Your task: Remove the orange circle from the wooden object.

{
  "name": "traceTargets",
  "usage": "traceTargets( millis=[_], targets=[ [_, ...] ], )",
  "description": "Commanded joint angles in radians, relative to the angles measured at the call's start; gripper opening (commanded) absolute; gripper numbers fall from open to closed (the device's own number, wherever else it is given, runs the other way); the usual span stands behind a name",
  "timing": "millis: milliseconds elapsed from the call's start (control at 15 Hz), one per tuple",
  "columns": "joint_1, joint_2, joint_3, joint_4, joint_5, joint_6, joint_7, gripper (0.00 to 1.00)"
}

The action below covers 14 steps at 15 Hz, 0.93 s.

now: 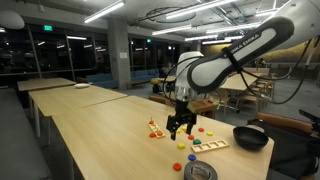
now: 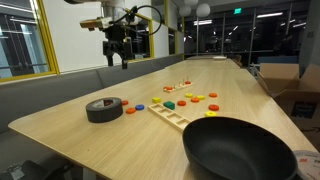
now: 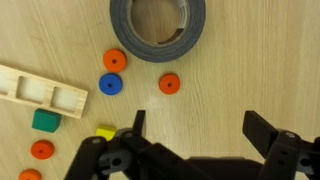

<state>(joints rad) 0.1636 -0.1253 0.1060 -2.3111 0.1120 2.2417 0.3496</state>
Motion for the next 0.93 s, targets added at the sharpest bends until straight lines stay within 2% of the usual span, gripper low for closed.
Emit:
traceTargets(
  millis=[0,200,467,667,867],
  targets=[
    [-0.03,-0.156,-0.019,0.017,0.011,-0.191,-0.161,1.0],
    [-0.048,-0.25,-0.049,0.032,-0.018,-0.35,-0.326,1.0],
    [-0.055,-0.344,-0.107,0.023,-0.042,-0.497,-0.567,1.0],
    [-0.063,-0.393,-0.145,0.011,-0.062,-0.56,-0.675,1.0],
    [-0.079,-0.411,-0.162,0.008,-0.091,-0.577,-0.694,1.0]
  ],
)
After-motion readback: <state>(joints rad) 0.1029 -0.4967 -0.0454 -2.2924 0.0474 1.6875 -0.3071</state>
